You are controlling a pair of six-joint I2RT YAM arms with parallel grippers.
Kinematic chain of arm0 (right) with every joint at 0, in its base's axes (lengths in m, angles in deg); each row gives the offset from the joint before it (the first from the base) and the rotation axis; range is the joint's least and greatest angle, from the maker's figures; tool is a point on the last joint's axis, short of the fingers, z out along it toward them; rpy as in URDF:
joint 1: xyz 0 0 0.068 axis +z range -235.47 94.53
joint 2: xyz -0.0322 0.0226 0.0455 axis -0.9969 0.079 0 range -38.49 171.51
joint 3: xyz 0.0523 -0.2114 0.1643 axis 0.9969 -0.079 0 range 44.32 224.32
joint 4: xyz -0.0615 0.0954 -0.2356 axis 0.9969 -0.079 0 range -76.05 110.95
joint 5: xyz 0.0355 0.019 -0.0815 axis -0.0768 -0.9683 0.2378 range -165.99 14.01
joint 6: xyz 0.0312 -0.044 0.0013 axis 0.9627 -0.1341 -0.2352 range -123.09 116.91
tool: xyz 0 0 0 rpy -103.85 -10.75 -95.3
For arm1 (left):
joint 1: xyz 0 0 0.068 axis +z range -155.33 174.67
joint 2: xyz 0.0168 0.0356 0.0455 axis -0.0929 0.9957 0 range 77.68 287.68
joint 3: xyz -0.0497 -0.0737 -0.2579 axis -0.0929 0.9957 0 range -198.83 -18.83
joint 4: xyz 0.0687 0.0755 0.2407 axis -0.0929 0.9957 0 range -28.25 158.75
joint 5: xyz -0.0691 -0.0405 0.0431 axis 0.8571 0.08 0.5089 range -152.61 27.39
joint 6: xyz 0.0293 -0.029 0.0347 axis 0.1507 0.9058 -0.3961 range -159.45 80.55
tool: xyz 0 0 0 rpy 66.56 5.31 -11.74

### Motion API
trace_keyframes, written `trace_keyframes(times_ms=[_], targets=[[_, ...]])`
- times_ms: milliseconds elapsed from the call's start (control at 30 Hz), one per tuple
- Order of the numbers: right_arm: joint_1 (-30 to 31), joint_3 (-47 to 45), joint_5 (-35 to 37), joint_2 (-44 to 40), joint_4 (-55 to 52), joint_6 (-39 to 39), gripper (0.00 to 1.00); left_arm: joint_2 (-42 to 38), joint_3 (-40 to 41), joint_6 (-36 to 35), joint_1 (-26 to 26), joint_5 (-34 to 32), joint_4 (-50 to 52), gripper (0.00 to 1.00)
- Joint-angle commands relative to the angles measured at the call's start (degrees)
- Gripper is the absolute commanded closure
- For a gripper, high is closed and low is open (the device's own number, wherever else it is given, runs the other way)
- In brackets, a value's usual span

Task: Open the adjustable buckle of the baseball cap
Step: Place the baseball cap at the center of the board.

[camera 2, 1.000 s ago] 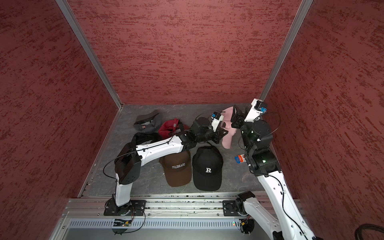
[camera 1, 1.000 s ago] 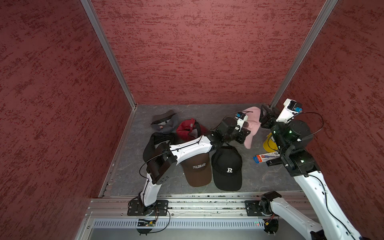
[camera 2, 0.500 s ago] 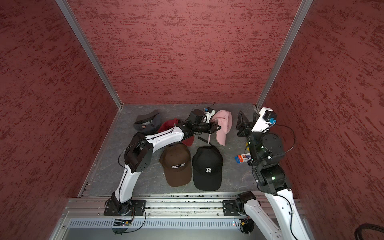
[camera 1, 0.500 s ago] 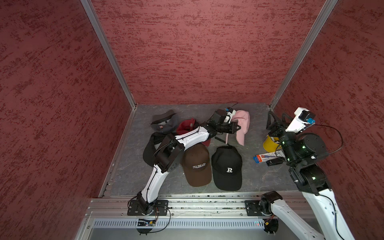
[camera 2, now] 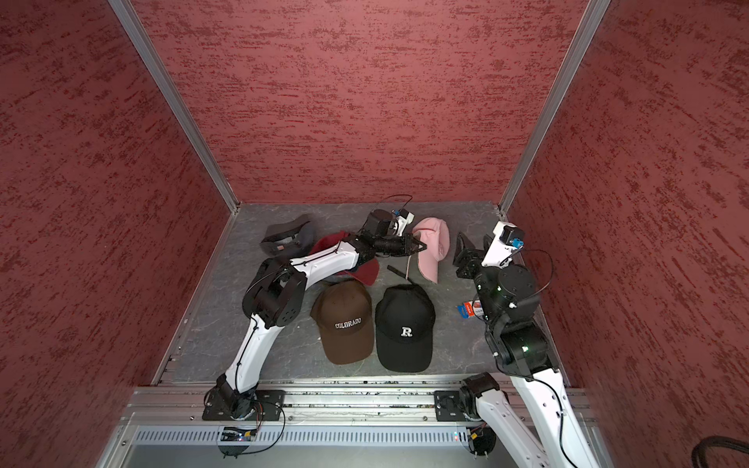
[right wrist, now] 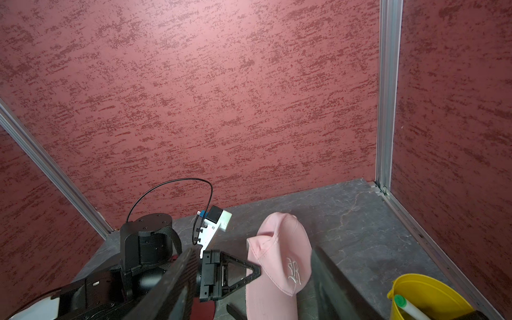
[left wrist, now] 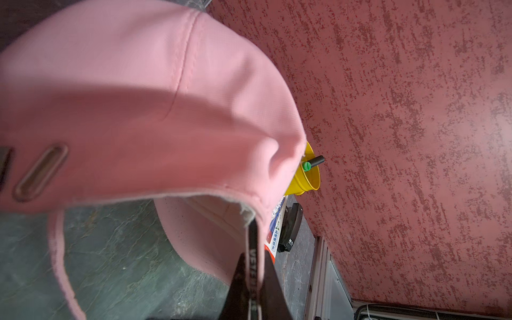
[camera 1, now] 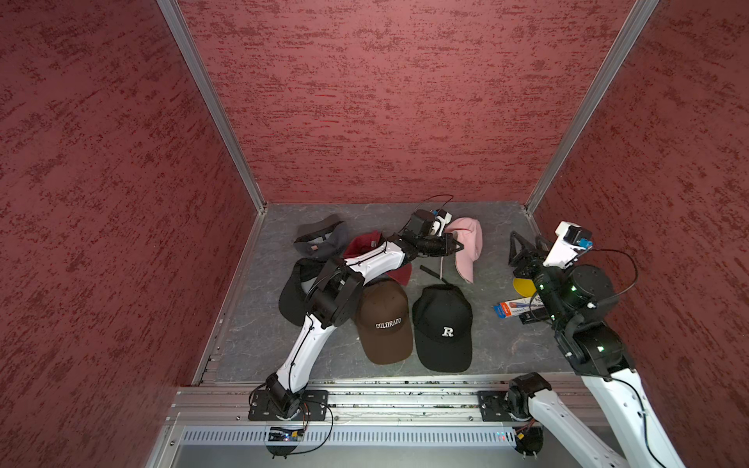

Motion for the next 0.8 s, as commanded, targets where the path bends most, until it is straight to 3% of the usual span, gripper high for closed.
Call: trace_keyframes(times_ms=[0, 200, 400, 567, 767], targets=[[-0.1, -1.6, -2.0, -0.5, 0.4, 1.2, 0.35, 0.3, 0.7, -1.6, 1.0, 0.7, 2.0, 1.00], [-0.1, -3.0, -3.8, 0.0, 1.0, 2.1, 0.35, -0.2, 2.3, -5.0, 1.8, -2.1, 7.4, 0.99], [-0.1, -4.4, -4.4, -0.8, 1.0, 2.8, 0.34, -0.5, 2.5, -8.2, 1.9, -6.1, 13.3, 0.86], [-0.1, -6.1, -6.1, -1.3, 2.1, 4.3, 0.34, -1.7, 3.0, -10.3, 1.5, -10.8, 16.4, 0.61], [-0.1, -6.9, -7.8, -0.7, 3.1, 5.0, 0.33, -2.1, 2.0, -11.6, 0.7, -16.4, 20.3, 0.53]])
